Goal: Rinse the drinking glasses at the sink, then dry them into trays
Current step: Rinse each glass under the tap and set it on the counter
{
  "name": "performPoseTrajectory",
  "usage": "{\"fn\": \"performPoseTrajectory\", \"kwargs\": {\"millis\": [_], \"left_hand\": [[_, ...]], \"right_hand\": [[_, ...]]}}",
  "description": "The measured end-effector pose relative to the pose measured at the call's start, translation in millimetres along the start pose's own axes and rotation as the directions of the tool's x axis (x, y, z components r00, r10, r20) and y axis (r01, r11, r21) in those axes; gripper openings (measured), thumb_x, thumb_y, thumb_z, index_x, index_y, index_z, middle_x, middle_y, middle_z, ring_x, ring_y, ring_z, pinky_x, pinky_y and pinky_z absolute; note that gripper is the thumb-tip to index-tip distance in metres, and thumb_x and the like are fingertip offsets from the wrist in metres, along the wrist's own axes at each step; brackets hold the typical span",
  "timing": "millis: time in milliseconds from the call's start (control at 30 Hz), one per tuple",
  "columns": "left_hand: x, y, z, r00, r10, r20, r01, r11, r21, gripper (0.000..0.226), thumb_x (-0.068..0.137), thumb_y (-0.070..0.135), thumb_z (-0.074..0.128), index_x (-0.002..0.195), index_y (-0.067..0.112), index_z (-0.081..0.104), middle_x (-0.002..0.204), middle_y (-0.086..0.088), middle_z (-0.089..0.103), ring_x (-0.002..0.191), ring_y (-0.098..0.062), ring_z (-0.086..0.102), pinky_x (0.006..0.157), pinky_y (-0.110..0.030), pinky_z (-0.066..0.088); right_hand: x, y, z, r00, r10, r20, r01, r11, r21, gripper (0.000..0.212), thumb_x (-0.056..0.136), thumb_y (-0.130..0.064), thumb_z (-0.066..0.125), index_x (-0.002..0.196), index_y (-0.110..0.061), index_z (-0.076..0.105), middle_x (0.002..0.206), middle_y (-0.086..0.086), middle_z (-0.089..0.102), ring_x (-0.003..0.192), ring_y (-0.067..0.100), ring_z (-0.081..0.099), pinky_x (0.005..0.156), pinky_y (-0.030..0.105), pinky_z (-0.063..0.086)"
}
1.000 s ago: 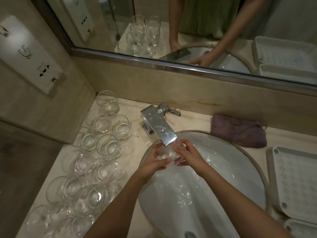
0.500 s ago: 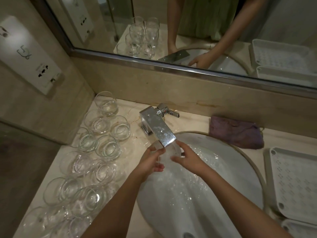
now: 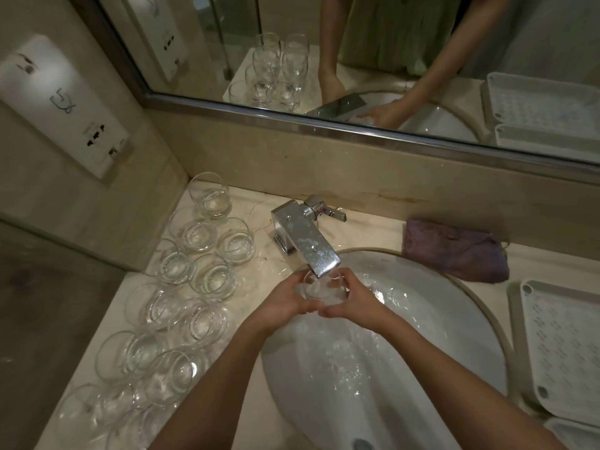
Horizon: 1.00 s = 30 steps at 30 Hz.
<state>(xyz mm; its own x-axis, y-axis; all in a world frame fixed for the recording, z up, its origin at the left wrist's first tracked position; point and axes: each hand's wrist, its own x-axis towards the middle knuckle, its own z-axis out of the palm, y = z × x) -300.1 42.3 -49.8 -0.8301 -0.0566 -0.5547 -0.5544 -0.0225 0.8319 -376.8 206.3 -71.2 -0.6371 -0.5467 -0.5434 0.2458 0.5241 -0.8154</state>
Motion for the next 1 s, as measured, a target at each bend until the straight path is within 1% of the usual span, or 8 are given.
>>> {"fn": "performPoseTrajectory", "kwargs": {"millis": [133,267,400,500,633,733,867,1000], "left_hand": [[1,3,-7,0.998,0.057,0.01,-0.058,0.993,0.104,0.056,0.076,-0.005,0.074,0.117,0.026,0.054,0.083,0.013,0.055,0.058,-0.002,0.054,0.063,-0.01,0.044],[0,-12,-13,0.999,0.028,-0.031,-0.027,0.999,0.021,0.066,0.069,-0.003,0.079,0.124,0.025,0.054,0.116,0.001,0.063,0.097,-0.016,0.064,0.085,-0.024,0.053],[-3,-23,-12,0.999,-0.016,-0.035,0.013,0.994,-0.108,0.064,0.075,0.0,0.076,0.133,0.012,0.053,0.123,-0.006,0.064,0.106,-0.015,0.066,0.093,-0.025,0.05],[1,-17,-4,0.998,-0.011,-0.058,0.007,0.998,-0.069,0.058,0.079,-0.001,0.073,0.132,0.009,0.053,0.124,-0.007,0.062,0.104,-0.017,0.065,0.089,-0.021,0.051],[5,-8,0,0.999,0.036,-0.021,-0.036,0.999,0.021,0.061,0.07,-0.01,0.075,0.118,0.024,0.055,0.121,0.002,0.061,0.11,-0.015,0.061,0.09,-0.026,0.051],[0,-12,-12,1.0,-0.005,-0.014,0.003,0.99,-0.138,0.06,0.073,-0.017,0.069,0.122,0.014,0.056,0.119,-0.002,0.064,0.101,-0.011,0.065,0.081,-0.02,0.053],[-4,-15,-20,0.998,-0.069,-0.006,0.065,0.963,-0.263,0.054,0.074,0.005,0.075,0.125,0.012,0.059,0.117,-0.01,0.068,0.104,-0.021,0.065,0.095,-0.036,0.049],[4,-7,-15,0.999,-0.011,-0.039,0.006,0.992,-0.126,0.054,0.074,-0.006,0.075,0.121,0.014,0.057,0.115,-0.006,0.067,0.1,-0.013,0.065,0.089,-0.024,0.051]], "right_hand": [[-3,7,6,0.999,0.029,0.022,-0.032,0.991,0.132,0.066,0.067,-0.01,0.086,0.113,-0.033,0.045,0.122,-0.003,0.055,0.108,0.013,0.058,0.094,0.032,0.05],[-2,1,13,0.998,-0.048,-0.03,0.046,0.997,-0.062,0.073,0.065,-0.014,0.087,0.124,-0.026,0.045,0.12,-0.004,0.053,0.101,0.012,0.057,0.083,0.026,0.051],[2,-10,2,1.0,-0.002,0.022,0.006,0.977,-0.211,0.073,0.065,-0.03,0.087,0.126,-0.025,0.048,0.111,-0.007,0.056,0.096,0.01,0.058,0.079,0.022,0.048],[-2,-4,-2,0.998,0.064,0.015,-0.062,0.995,-0.084,0.066,0.067,-0.024,0.087,0.121,-0.026,0.048,0.112,-0.007,0.057,0.095,0.003,0.057,0.079,0.016,0.048],[-10,8,13,0.996,0.058,-0.069,-0.055,0.997,0.046,0.072,0.065,-0.013,0.087,0.12,-0.026,0.042,0.111,-0.007,0.058,0.099,0.008,0.059,0.079,0.017,0.05],[-9,-4,19,0.996,-0.001,-0.085,-0.002,0.999,-0.043,0.069,0.067,-0.014,0.086,0.119,-0.025,0.042,0.103,-0.008,0.055,0.088,0.005,0.056,0.065,0.01,0.043],[-3,-22,7,0.999,0.003,-0.036,-0.009,0.988,-0.156,0.056,0.067,-0.033,0.086,0.111,-0.024,0.054,0.089,-0.013,0.06,0.077,0.0,0.056,0.055,0.007,0.04],[-3,-10,10,0.997,0.009,-0.074,-0.011,1.0,-0.029,0.066,0.064,-0.023,0.089,0.119,-0.023,0.052,0.106,-0.005,0.062,0.095,0.014,0.061,0.071,0.015,0.049]]}}
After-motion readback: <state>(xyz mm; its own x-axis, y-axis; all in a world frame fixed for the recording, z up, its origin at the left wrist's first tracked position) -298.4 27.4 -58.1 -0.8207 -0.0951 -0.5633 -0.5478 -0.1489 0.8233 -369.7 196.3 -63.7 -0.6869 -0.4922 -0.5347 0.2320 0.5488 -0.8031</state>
